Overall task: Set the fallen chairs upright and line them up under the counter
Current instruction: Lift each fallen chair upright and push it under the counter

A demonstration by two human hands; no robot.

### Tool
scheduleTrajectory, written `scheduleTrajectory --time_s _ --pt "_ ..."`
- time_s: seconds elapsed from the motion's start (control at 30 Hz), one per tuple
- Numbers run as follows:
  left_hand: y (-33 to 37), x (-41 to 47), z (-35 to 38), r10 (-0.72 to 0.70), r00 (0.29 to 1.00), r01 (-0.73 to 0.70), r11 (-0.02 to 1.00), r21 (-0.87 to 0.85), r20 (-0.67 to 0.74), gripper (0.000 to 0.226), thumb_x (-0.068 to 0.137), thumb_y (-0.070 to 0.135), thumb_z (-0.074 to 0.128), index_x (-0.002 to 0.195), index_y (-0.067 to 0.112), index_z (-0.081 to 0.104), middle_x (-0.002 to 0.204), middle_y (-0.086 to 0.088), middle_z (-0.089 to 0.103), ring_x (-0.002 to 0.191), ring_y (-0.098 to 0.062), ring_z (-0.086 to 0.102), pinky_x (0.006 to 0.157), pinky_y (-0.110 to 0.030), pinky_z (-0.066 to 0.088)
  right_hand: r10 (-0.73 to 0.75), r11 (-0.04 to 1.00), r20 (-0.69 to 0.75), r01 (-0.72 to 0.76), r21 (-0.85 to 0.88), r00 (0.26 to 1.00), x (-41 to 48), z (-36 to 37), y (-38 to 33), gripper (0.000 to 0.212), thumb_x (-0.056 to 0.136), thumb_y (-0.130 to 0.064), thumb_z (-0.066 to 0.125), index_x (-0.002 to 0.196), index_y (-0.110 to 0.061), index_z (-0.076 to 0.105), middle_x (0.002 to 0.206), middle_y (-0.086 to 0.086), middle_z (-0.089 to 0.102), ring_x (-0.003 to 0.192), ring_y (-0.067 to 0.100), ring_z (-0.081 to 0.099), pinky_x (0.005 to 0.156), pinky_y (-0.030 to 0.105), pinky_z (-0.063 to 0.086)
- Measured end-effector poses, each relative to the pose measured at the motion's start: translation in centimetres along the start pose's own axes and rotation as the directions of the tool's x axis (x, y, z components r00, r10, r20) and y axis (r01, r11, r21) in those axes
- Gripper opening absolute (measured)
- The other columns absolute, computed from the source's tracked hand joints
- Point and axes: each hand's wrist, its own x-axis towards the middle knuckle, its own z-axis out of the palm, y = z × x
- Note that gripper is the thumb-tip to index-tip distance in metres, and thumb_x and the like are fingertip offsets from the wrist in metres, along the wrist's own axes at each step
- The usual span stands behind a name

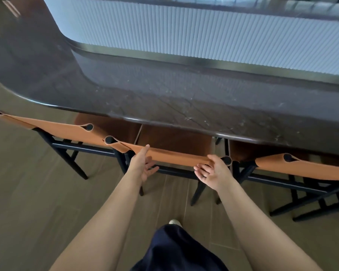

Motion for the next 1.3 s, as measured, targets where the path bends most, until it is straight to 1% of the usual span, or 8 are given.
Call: scheduleTrajectory --time_s 0.2,0.3,0.4,0.53,0.77,0.97,1.1,1.3 --pt "1.5 3.5 0.9 -0.052 0.995 0.051 0.999 -0.012 -0.089 0.068 0.085 0.056 0.064 0.133 0.013 0.045 0.129 -0.016 0.052 0.115 -0.036 0.055 0.092 -0.052 0.05 0.044 0.999 -0.068 -0.046 -0.016 0.997 2.4 1.6 0.1 0.034 0.093 -0.017 0.063 0.122 -0.008 0.049 0.111 0.024 0.06 0.097 0.039 0.064 0.062 0.045 0.054" --pt "2.2 4.6 1.1 -0.083 0.992 0.078 0.995 -0.055 -0.096 0.052 0.088 0.048 0.064 0.123 0.012 0.048 0.128 -0.015 0.053 0.112 -0.035 0.055 0.092 -0.052 0.049 0.055 0.998 -0.1 -0.056 -0.003 0.993 3.2 2.5 -0.1 0.028 0.094 -0.017 0.061 0.117 -0.008 0.049 0.111 0.025 0.058 0.094 0.039 0.063 0.062 0.045 0.056" --pt "3.0 5.6 1.0 -0.146 0.984 0.134 0.984 -0.12 -0.1 0.051 0.093 0.037 0.062 0.133 0.01 0.047 0.132 -0.014 0.051 0.111 -0.037 0.054 0.086 -0.054 0.049 0.043 0.998 -0.154 -0.035 0.056 0.987 4.1 3.5 -0.1 0.019 0.097 -0.014 0.055 0.113 -0.006 0.051 0.117 0.025 0.055 0.097 0.036 0.06 0.065 0.049 0.057" --pt "3.9 6.9 0.2 -0.166 0.984 0.153 0.976 -0.155 -0.071 0.03 0.096 0.022 0.058 0.122 0.009 0.05 0.128 -0.017 0.052 0.095 -0.037 0.059 0.073 -0.054 0.055 0.004 0.969 -0.248 0.057 0.24 0.969 5.0 4.3 -0.2 0.043 0.09 0.011 0.038 0.13 -0.002 0.046 0.128 0.026 0.051 0.106 0.045 0.054 0.08 0.061 0.054" --pt "3.1 7.3 0.8 -0.16 0.986 0.155 0.984 -0.09 -0.048 0.037 0.093 -0.006 0.045 0.13 -0.001 0.041 0.126 -0.021 0.047 0.082 -0.039 0.058 0.05 -0.045 0.056 -0.047 0.949 -0.324 0.143 0.282 0.945 4.2 3.3 -0.2 0.04 0.084 0.023 0.038 0.113 -0.003 0.048 0.118 0.029 0.054 0.1 0.05 0.058 0.077 0.06 0.056" --pt "1.7 7.0 2.2 -0.139 0.989 0.131 0.983 -0.126 -0.058 0.047 0.091 -0.011 0.041 0.137 -0.003 0.033 0.125 -0.025 0.05 0.086 -0.039 0.06 0.051 -0.047 0.055 -0.056 0.939 -0.346 0.168 0.301 0.936 3.9 2.0 -1.2 0.036 0.086 0.021 0.042 0.109 -0.006 0.047 0.114 0.027 0.054 0.103 0.049 0.058 0.061 0.052 0.055" --pt "2.2 7.3 2.5 -0.117 0.992 0.109 0.986 -0.13 -0.053 0.047 0.091 -0.012 0.043 0.136 -0.001 0.036 0.123 -0.025 0.049 0.083 -0.042 0.06 0.045 -0.043 0.056 -0.038 0.931 -0.305 0.144 0.336 0.952 4.5 1.8 -1.6 0.034 0.087 0.02 0.042 0.11 -0.005 0.048 0.11 0.026 0.055 0.097 0.048 0.059 0.071 0.058 0.056" --pt "5.5 8.4 2.7 -0.167 0.985 0.161 0.979 -0.127 -0.035 0.017 0.091 -0.008 0.047 0.104 0.003 0.049 0.115 -0.022 0.052 0.088 -0.041 0.06 0.052 -0.045 0.058 -0.063 0.925 -0.273 0.159 0.344 0.96 5.6 3.8 -2.1 0.028 0.087 0.021 0.044 0.095 -0.006 0.048 0.1 0.025 0.055 0.082 0.042 0.06 0.055 0.053 0.058"
